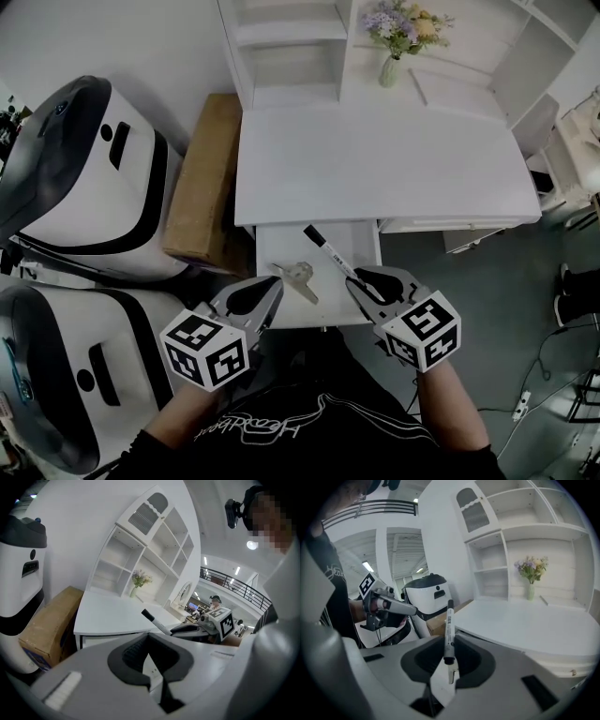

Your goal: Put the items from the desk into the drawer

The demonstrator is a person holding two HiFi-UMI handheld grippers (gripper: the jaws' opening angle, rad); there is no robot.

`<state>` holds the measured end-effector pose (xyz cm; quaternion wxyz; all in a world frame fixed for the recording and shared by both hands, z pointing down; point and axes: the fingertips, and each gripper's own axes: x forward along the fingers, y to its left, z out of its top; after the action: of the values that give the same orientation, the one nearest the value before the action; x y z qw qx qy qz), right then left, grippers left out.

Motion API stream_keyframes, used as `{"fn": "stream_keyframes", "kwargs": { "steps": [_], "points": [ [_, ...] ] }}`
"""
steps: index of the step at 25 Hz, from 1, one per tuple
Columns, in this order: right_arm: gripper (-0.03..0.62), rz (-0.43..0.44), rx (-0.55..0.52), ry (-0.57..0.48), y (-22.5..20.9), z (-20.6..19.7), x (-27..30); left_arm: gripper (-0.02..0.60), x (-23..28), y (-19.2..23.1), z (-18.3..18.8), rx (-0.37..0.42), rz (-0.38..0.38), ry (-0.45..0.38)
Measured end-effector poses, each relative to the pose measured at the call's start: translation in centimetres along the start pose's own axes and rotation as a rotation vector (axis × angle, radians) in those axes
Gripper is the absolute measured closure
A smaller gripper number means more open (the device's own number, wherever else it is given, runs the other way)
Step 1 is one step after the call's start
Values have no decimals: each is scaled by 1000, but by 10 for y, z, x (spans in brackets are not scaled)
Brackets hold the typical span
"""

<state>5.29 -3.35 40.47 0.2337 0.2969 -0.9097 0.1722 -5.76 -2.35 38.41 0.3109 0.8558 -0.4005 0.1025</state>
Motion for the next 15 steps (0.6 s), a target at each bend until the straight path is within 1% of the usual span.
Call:
{"fn": "stream_keyframes", "kwargs": {
  "steps": [3,7,11,15],
  "points": [
    [517,14,-1,30,-3,-11,4,572,6,-2,-5,-6,-1,15],
    [517,7,-5,100,-18,-36,24,572,11,1,-7,-16,8,32],
    [517,2,-49,210,-38,-65,51,572,18,7,-6,-30,21,45],
    [517,17,-78,315,-57,-97,88,572,29,22,-11,-53,44,65]
  ]
}}
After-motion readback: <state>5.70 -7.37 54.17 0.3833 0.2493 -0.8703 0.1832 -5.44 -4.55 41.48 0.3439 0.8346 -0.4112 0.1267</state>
